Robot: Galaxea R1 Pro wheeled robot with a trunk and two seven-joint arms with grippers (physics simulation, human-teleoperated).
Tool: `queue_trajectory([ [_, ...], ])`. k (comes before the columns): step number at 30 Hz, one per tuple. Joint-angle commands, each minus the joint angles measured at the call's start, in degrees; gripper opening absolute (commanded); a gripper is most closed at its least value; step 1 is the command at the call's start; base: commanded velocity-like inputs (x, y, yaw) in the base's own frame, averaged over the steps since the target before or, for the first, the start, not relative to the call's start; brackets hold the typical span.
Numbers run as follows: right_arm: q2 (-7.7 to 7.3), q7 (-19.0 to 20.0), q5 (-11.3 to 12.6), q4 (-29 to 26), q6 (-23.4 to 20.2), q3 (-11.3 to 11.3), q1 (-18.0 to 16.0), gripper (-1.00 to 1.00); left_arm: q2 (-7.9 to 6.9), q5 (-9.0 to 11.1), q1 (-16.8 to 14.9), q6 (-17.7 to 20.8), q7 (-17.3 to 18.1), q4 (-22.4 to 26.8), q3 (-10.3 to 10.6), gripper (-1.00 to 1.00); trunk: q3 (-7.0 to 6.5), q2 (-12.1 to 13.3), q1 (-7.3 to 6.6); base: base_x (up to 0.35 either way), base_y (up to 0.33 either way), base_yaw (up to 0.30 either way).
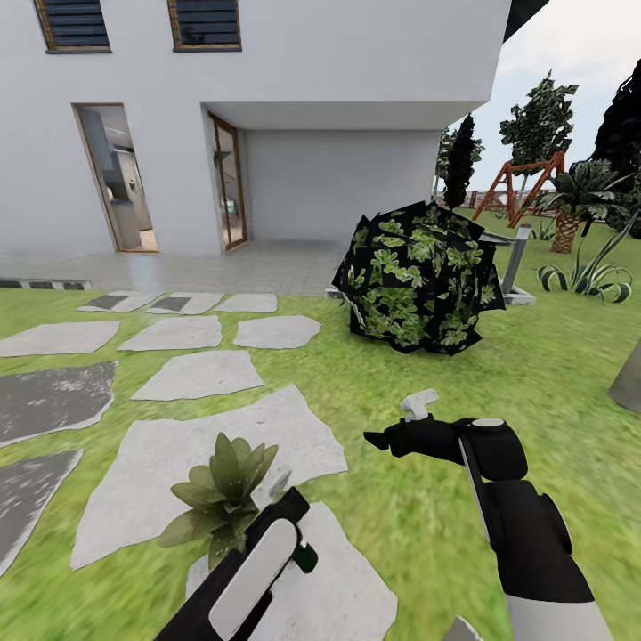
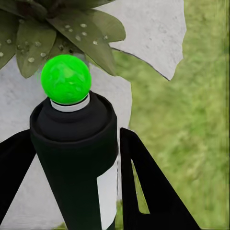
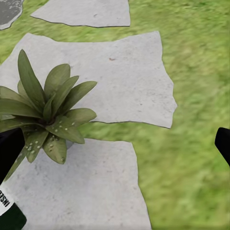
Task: Pick up the pesticide atomizer in the garden and spray insectifuge to fully cover both potted plants in the garden.
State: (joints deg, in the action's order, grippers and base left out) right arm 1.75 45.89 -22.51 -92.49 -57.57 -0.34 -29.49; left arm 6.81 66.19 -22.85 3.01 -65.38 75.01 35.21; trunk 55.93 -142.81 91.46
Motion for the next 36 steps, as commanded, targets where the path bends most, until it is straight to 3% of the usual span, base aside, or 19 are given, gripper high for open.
queue_trajectory([
  [1, 0.02, 0.5, -0.6, -0.1, -0.2, 0.0, 0.0, 1.0, -0.66, 0.2, 0.5, 1.4, -1.4, 2.2, -0.1, -1.0, 0.06, 0.0, -0.01, 0.0, 0.0, 0.0],
  [5, 0.01, 0.6, -0.6, -0.1, -0.2, 0.0, 0.0, 1.0, -3.89, 0.7, 1.4, 3.5, -4.0, 6.8, -1.3, -1.0, 0.06, 0.0, -0.01, 0.0, 0.0, 0.0],
  [8, 0.03, 0.6, -0.6, -0.1, -0.2, 0.0, 0.0, 1.0, -4.7, 1.6, 1.5, 6.0, -4.4, 7.6, -5.1, -1.0, 0.06, 0.0, -0.01, 0.0, 0.0, 0.0],
  [11, 0.03, 0.6, -0.6, -0.1, -0.2, 0.0, 0.0, 1.0, -5.14, 3.7, 1.6, 13.4, -4.4, 7.8, -10.9, -1.0, 0.06, 0.0, -0.01, 0.0, 0.0, 0.0],
  [14, 0.02, 0.5, -0.6, -0.1, -0.2, 0.0, 0.0, 1.0, -6.41, 4.1, 2.8, 17.4, -4.4, 8.3, -12.9, -1.0, 0.06, 0.0, -0.01, 0.0, 0.0, 0.0],
  [17, 0.01, 0.4, -0.6, -0.1, -0.2, 0.0, 0.0, 1.0, -10.31, 4.2, 4.3, 19.5, -4.3, 11.4, -11.1, -1.0, 0.06, 0.0, -0.01, 0.0, 0.0, 0.0],
  [21, 0.02, 0.2, -0.6, -0.1, -0.2, 0.0, 0.0, 1.0, -16.58, 4.2, 5.7, 23.0, -4.3, 15.8, -6.0, -1.0, 0.06, 0.0, -0.01, 0.0, 0.0, 0.0],
  [25, 0.01, 0.2, -0.6, -0.1, -0.2, 0.0, 0.0, 1.0, -18.54, 4.2, 5.9, 29.4, -4.3, 16.5, -4.2, -1.0, 0.06, 0.0, -0.01, 0.0, 0.0, 0.0],
  [28, 0.01, 0.2, -0.6, -0.1, -0.2, 0.0, 0.0, 1.0, -19.59, 4.2, 5.9, 31.6, -3.8, 16.7, -3.8, -1.0, 0.06, 0.0, -0.01, 0.0, 0.0, 0.0],
  [34, 0.01, 0.3, -0.6, -0.1, -0.2, 0.0, 0.0, 1.0, -24.77, 4.3, 5.7, 38.0, 0.6, 17.0, -4.2, -1.0, 0.06, 0.0, -0.01, 0.0, 0.0, 0.0],
  [36, 0.01, 0.6, -0.6, -0.1, -0.2, 0.0, 0.0, 1.0, -26.44, 4.3, 5.6, 40.2, 4.2, 17.0, -5.2, -1.0, 0.06, 0.0, -0.01, 0.0, 0.0, 0.0],
])
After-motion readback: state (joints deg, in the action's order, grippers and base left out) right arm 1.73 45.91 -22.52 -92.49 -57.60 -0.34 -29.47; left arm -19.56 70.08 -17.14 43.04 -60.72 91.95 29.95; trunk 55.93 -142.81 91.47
